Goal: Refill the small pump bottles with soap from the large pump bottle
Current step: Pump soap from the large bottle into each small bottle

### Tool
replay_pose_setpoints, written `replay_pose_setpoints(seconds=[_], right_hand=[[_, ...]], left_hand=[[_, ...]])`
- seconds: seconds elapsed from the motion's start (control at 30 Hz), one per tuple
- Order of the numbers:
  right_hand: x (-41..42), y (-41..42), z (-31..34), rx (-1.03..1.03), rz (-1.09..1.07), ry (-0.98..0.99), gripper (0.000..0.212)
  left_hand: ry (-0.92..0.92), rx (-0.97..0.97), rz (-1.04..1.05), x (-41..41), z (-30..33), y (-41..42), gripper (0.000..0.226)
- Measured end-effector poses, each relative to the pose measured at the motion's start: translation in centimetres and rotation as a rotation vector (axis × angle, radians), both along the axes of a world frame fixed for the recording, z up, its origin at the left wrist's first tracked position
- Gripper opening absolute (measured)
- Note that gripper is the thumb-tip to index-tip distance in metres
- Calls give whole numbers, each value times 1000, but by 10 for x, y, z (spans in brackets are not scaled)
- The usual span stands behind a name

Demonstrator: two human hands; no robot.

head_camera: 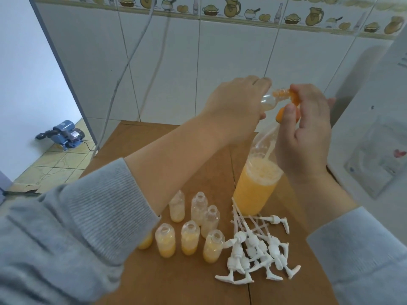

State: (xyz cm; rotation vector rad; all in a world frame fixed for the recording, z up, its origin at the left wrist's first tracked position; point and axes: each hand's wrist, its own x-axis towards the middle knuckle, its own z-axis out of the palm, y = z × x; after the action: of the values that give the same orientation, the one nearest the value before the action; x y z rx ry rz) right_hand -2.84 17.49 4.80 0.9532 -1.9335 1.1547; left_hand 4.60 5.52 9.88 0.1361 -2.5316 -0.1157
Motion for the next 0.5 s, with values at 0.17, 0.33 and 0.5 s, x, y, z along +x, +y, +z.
replay_pose_setpoints(seconds=[0.17,0.33,0.5], right_hand=[[-1,7,22,-3,62,-61,38],[0,12,18,36,57,-65,36],[0,6,13,-14,58,-55,33]], left_hand=[[-53,110,3,8,13,-6,44],[-50,461,5,34,0,-26,40],[34,636,150,87,-30,-57,50]])
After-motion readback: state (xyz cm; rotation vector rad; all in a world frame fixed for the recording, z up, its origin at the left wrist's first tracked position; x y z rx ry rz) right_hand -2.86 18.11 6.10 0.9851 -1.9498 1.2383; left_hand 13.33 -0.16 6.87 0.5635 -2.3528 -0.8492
